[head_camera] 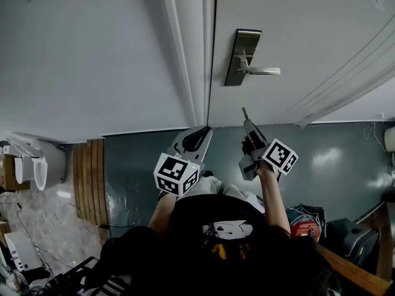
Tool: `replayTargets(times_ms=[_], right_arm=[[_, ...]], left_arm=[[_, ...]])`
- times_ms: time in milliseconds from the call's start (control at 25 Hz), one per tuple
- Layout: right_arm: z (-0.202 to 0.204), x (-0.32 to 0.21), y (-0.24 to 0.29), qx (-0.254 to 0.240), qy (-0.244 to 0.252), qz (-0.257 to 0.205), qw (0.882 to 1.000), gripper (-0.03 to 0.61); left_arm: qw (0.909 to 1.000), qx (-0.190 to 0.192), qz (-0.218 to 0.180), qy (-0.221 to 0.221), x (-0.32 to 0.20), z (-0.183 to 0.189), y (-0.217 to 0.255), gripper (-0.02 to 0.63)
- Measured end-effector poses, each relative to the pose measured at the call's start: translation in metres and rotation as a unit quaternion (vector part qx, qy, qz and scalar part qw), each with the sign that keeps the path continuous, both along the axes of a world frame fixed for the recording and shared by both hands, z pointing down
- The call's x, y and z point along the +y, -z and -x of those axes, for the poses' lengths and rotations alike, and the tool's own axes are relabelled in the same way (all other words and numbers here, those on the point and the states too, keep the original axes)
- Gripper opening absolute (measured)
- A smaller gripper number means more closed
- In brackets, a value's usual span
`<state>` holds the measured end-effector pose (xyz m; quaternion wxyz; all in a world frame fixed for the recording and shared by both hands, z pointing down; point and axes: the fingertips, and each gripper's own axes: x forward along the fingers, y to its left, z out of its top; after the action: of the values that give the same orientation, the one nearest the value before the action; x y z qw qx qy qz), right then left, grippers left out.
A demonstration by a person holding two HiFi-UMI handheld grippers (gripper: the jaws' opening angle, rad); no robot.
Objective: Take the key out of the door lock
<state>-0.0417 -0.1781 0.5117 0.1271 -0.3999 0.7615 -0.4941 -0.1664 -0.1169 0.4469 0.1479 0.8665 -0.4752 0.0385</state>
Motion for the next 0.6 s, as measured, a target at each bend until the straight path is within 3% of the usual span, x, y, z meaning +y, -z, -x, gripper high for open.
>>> replayTargets(times_ms=[600], right_arm=[[-0.041,0.07,0.011,0.037,0.053,-0.022,0.998,0.02]], left_arm=[[0.9999,-0.003,0.009,0.011,0.037,-0.054,-0.006,0.02]])
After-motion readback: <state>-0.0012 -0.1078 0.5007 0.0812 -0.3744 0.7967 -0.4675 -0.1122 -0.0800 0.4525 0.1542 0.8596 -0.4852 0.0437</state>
